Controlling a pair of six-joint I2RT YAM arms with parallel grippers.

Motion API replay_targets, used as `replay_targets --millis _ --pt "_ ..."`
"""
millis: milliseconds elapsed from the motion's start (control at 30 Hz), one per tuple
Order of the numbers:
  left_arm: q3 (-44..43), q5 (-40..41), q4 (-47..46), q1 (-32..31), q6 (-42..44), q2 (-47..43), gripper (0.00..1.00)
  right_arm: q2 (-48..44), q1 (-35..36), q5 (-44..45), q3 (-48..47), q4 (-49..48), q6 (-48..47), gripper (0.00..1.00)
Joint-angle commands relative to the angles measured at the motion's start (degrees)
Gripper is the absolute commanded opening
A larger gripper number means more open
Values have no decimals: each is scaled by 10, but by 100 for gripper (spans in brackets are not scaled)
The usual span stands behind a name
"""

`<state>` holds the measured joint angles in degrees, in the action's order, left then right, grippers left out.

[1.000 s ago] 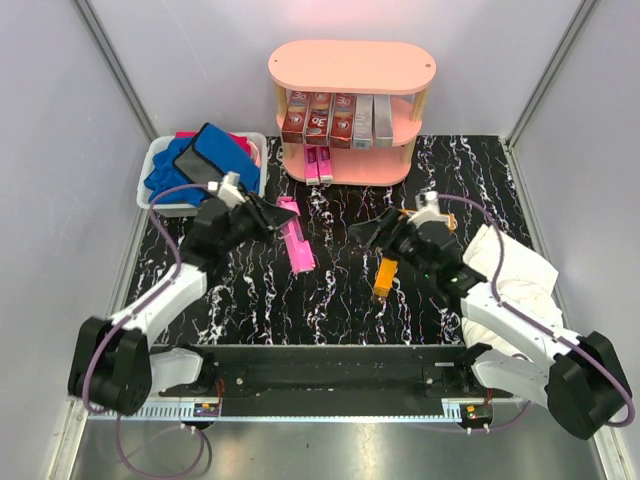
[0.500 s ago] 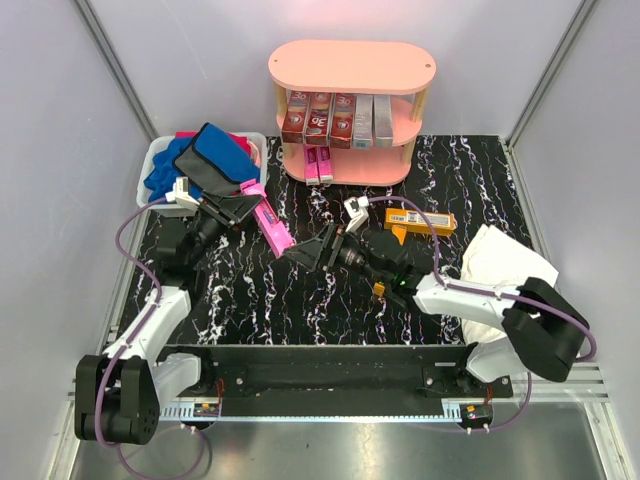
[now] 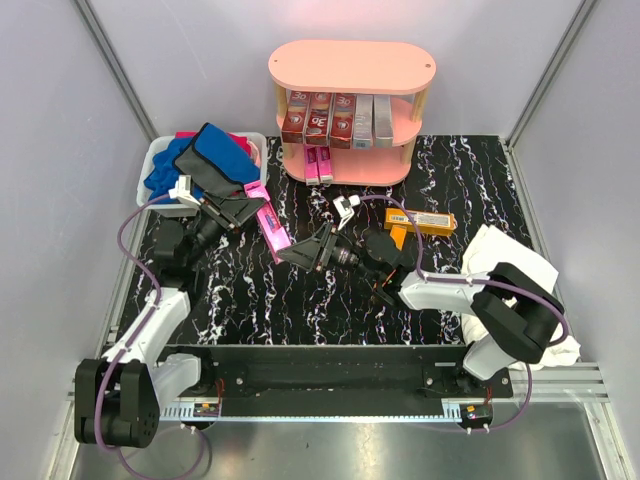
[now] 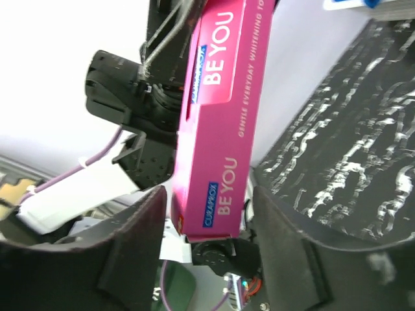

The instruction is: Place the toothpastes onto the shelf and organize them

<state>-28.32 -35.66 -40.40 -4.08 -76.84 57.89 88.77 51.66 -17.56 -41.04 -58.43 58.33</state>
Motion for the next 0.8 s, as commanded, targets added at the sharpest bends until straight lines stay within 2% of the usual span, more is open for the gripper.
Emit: replay_targets --millis 0,133,200,300,333,433,567,633,767 --pt "-2 -18 -33 3 6 -27 27 13 2 -32 -25 -92 32 53" --pt "-4 -8 -12 3 19 -38 27 10 2 -38 -27 -93 33 40" --pt "-9 -8 3 3 28 -43 30 4 3 -34 -24 -88 32 36" --pt "-17 -7 33 3 47 -50 50 -9 2 -27 -22 -70 23 31" --pt "-21 -7 41 3 52 -52 70 -15 3 -26 -21 -66 21 31" --pt "-37 -10 92 3 81 -61 92 -24 3 -13 -19 -33 18 29" --pt "-70 0 222 2 163 -81 98 -28 -2 0 -22 0 21 28" --pt "-84 22 272 3 198 -102 99 -27 -8 2 -20 9 27 27" --pt "-132 73 432 3 303 -138 99 -27 -23 11 -12 29 37 27"
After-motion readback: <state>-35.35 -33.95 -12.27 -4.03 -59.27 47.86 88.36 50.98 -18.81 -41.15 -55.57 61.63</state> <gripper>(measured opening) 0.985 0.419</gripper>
